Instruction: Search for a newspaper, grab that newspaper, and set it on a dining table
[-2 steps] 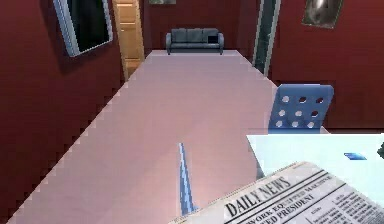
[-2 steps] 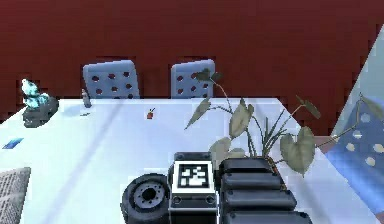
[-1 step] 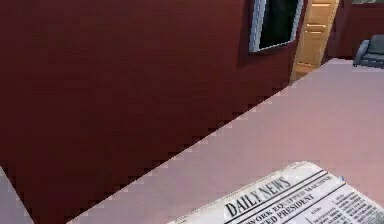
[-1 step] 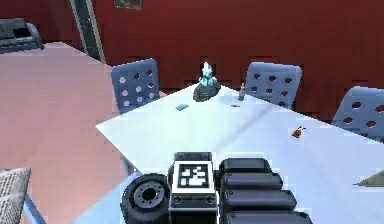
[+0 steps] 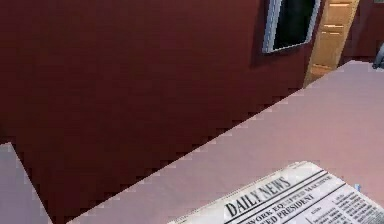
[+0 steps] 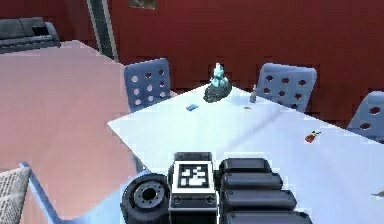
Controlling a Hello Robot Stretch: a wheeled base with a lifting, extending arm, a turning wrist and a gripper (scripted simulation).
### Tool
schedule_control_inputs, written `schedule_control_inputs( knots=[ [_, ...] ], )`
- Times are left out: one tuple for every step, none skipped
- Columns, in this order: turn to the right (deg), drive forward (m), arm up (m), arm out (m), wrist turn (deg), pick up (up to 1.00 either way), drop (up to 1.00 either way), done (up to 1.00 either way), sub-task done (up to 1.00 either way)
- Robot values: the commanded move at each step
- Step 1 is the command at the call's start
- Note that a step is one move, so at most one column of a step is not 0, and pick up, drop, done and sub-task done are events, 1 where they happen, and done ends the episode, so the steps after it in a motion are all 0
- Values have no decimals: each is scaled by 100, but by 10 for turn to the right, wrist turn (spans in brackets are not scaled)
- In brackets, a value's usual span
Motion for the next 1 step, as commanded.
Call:
schedule_control_inputs(
  knots=[
    [450, 0, 0, 0, 0, 0, 0, 0, 0]
  ],
)
